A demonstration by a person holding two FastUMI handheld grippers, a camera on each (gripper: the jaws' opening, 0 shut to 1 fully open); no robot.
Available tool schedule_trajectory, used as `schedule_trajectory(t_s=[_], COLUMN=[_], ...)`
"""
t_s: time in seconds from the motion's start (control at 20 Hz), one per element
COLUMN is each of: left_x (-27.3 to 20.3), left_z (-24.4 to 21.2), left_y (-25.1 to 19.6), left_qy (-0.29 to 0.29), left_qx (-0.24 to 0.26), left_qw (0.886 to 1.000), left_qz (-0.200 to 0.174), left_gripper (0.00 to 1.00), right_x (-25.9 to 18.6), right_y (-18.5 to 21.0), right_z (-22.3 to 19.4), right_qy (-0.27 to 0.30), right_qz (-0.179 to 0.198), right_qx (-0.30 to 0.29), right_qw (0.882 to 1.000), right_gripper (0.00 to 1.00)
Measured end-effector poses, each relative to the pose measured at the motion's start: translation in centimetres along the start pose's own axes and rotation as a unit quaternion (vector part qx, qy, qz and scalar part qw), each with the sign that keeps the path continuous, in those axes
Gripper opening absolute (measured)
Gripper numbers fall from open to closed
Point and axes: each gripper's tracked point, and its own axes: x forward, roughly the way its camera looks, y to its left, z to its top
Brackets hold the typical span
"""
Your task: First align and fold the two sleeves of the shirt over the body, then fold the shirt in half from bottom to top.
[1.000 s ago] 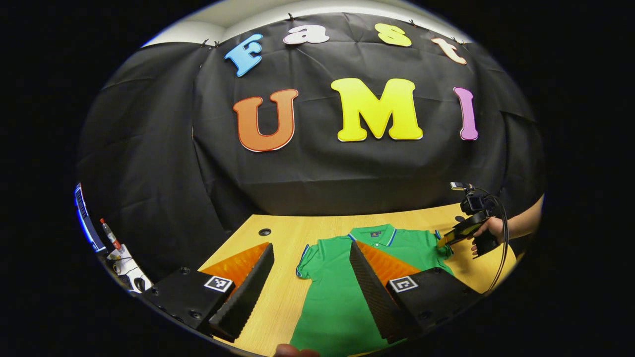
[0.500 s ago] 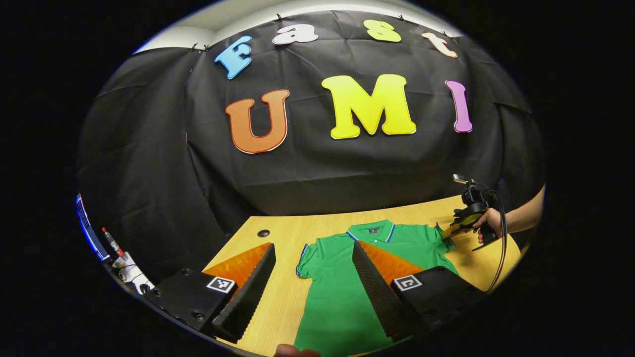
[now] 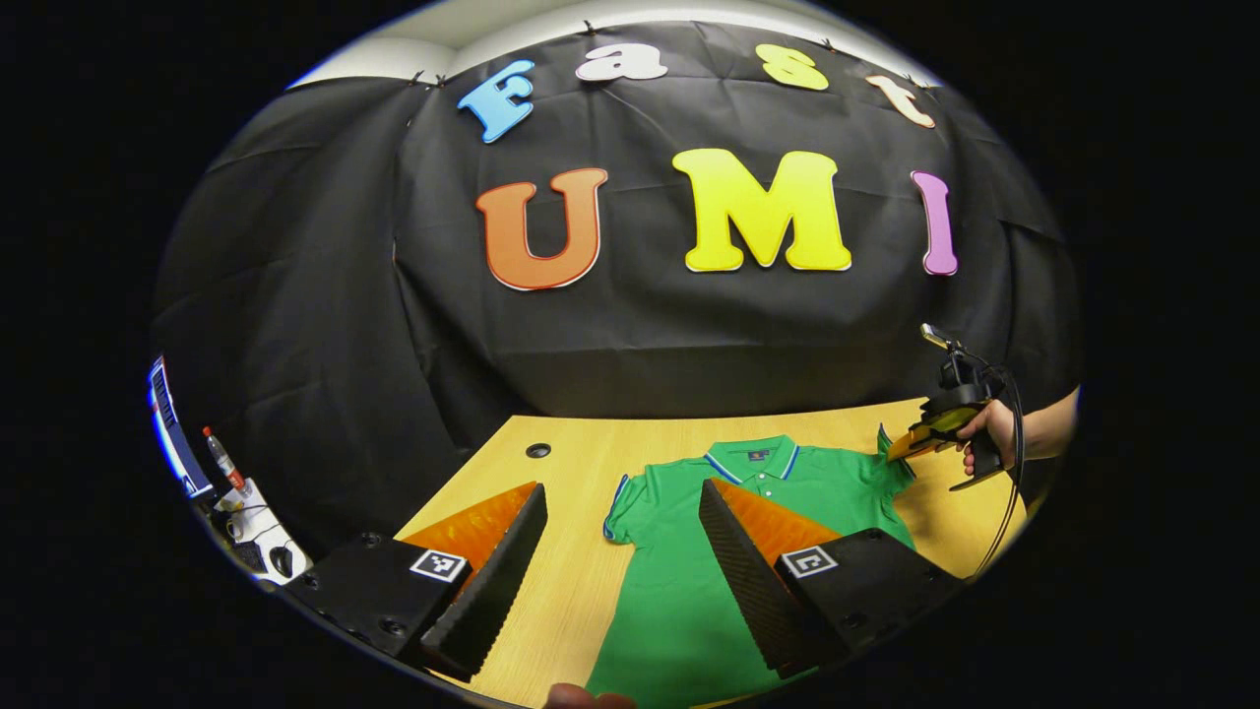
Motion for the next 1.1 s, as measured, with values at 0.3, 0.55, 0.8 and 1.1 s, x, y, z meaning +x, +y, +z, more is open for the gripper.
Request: schedule_trajectory(t_s=[0.3,0.55,0.8,1.1], left_x=[-1.2,-2.1,-2.4,-0.7], left_z=[-0.9,-1.3,-1.6,-2.0], left_y=[3.7,6.4,7.1,6.0], left_qy=[0.01,0.011,0.014,0.021], left_qx=[-0.015,-0.023,-0.04,-0.069], left_qw=[0.999,0.998,0.998,0.997], left_qz=[0.03,0.05,0.039,-0.017], left_gripper=[1.0,1.0,1.0,1.0], right_x=[2.1,4.0,2.8,-2.4], right_y=[7.0,10.4,11.2,10.5], right_z=[-1.1,-2.3,-1.0,-1.8], right_qy=[0.01,0.02,-0.011,-0.025], right_qz=[0.006,0.019,0.018,0.008], right_qx=[-0.048,-0.042,-0.042,-0.071], right_qw=[0.999,0.999,0.999,0.997], right_gripper=[0.02,0.18,0.86,0.79])
